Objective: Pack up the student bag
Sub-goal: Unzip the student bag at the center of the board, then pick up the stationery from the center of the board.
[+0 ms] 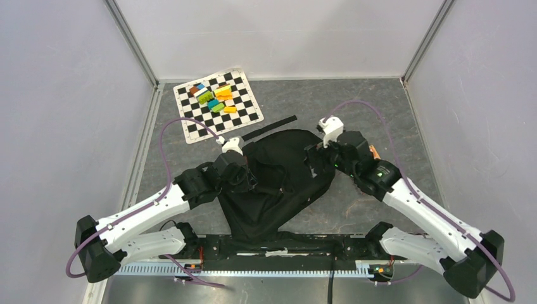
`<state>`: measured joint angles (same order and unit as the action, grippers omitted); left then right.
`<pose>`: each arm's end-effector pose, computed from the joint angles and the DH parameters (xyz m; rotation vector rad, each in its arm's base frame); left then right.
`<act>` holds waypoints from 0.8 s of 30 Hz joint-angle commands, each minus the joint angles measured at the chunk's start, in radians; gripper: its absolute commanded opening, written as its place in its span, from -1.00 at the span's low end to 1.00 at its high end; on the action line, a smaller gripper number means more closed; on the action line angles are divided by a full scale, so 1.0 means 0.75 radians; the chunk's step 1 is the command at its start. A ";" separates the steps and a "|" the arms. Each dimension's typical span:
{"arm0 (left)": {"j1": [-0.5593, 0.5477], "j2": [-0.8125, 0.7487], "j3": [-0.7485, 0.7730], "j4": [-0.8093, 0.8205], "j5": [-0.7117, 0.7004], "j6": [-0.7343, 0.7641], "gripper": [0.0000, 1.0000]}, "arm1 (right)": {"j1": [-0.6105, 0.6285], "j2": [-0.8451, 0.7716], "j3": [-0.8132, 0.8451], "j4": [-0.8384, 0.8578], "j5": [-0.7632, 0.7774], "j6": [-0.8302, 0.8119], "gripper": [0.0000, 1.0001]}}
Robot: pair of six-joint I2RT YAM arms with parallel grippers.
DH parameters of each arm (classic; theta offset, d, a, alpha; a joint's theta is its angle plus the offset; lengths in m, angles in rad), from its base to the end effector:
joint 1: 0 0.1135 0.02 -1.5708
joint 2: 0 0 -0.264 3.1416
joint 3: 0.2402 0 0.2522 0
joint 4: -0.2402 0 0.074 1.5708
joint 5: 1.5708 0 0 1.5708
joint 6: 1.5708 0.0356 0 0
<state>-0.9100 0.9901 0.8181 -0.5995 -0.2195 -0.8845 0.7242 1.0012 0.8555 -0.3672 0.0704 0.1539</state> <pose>0.1318 -0.1569 0.2756 -0.0813 2.4078 -0.6291 0.1695 0.1466 0.3059 -0.5531 2.0417 0.4581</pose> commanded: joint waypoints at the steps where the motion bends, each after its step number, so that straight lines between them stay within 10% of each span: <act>1: -0.002 -0.014 0.050 -0.031 -0.037 0.019 -0.96 | -0.172 -0.093 -0.034 -0.216 0.083 -0.053 0.96; 9: -0.001 -0.003 0.065 -0.025 -0.024 0.044 -0.96 | -0.706 -0.086 -0.246 -0.283 -0.118 -0.146 0.96; 24: -0.001 -0.009 0.057 0.008 -0.006 0.052 -0.96 | -0.728 0.284 -0.229 -0.078 0.004 -0.173 0.71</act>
<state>-0.9100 0.9901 0.8234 -0.5968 -0.2184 -0.8818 0.1810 1.2076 0.6689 -0.5198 0.0685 0.0570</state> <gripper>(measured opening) 0.036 0.858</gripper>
